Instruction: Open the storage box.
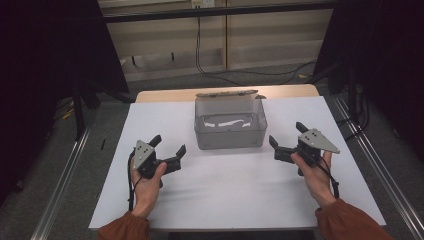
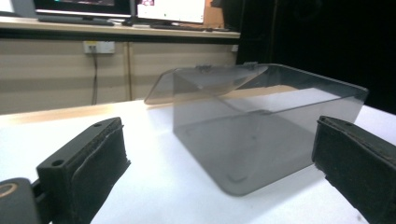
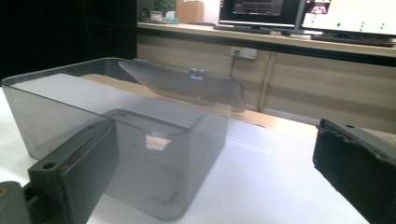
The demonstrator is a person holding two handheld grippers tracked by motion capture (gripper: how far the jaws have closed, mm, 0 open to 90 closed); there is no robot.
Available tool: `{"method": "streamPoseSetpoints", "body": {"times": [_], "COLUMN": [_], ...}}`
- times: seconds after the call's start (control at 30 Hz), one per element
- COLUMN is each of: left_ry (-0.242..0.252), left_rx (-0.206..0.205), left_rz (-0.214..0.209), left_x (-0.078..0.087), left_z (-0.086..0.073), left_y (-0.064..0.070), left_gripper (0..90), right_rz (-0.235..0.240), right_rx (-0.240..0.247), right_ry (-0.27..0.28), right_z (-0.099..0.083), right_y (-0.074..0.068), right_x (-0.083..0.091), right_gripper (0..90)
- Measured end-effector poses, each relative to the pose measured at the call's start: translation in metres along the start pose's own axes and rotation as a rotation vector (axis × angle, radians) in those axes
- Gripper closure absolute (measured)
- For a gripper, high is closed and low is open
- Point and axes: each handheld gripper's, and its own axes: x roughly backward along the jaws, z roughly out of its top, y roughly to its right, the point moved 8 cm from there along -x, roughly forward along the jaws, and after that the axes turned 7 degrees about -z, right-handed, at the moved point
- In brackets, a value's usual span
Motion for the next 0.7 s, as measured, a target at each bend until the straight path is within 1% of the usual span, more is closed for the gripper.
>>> {"method": "streamPoseSetpoints", "body": {"times": [0.1, 0.13, 0.17, 0.2, 0.23, 0.27, 0.3, 0.33, 0.37, 0.4, 0.43, 0.47, 0.57, 0.63, 0.67, 0.7], "left_ry": [-0.012, -0.020, -0.014, -0.016, -0.014, -0.009, -0.009, -0.013, -0.011, -0.021, -0.020, -0.020, -0.029, -0.024, -0.024, -0.027], "left_rx": [0.013, 0.005, 0.003, -0.010, -0.007, 0.002, 0.001, -0.001, 0.002, 0.002, 0.012, 0.011, -0.009, 0.011, 0.012, 0.025], "left_rz": [-0.006, -0.009, -0.003, 0.001, 0.003, 0.008, 0.012, 0.016, 0.016, 0.016, 0.018, 0.019, 0.013, 0.025, 0.035, 0.041], "left_x": [0.004, 0.006, 0.007, 0.009, 0.011, 0.013, 0.015, 0.017, 0.018, 0.021, 0.023, 0.026, 0.031, 0.035, 0.036, 0.038], "left_z": [-0.003, -0.003, -0.003, -0.003, -0.003, -0.003, -0.003, -0.004, -0.005, -0.006, -0.007, -0.008, -0.010, -0.011, -0.012, -0.013], "left_y": [0.001, 0.002, 0.002, 0.002, 0.002, 0.002, 0.002, 0.002, 0.003, 0.004, 0.006, 0.008, 0.012, 0.010, 0.008, 0.007], "left_gripper": [2.9, 2.9, 2.9, 2.9, 2.9, 2.9, 3.0, 3.0, 3.0, 2.9, 3.0, 3.0, 3.0, 2.9, 3.0, 2.9], "right_rz": [-0.008, -0.019, -0.021, -0.021, -0.020, -0.020, -0.021, -0.025, -0.025, -0.033, -0.037, -0.037, -0.052, -0.061, -0.078, -0.087], "right_rx": [-0.005, -0.002, -0.004, -0.006, -0.003, -0.003, -0.005, -0.007, -0.007, 0.004, 0.005, 0.005, -0.001, 0.005, 0.004, 0.009], "right_ry": [-0.004, -0.003, 0.012, 0.013, 0.018, 0.018, 0.022, 0.020, 0.020, 0.011, 0.006, 0.006, -0.005, -0.007, -0.005, 0.002], "right_z": [-0.005, -0.006, -0.005, -0.005, -0.004, -0.004, -0.004, -0.006, -0.006, -0.010, -0.012, -0.012, -0.018, -0.019, -0.020, -0.020], "right_y": [0.003, 0.005, 0.005, 0.004, 0.004, 0.004, 0.005, 0.005, 0.005, 0.007, 0.008, 0.008, 0.011, 0.013, 0.015, 0.016], "right_x": [0.008, 0.012, 0.016, 0.019, 0.025, 0.025, 0.028, 0.035, 0.035, 0.040, 0.042, 0.042, 0.048, 0.053, 0.056, 0.058], "right_gripper": [0.3, 0.5, 0.6, 0.6, 0.5, 0.5, 0.5, 0.5, 0.5, 0.5, 0.5, 0.5, 0.5, 0.1, 0.0, 0.0]}}
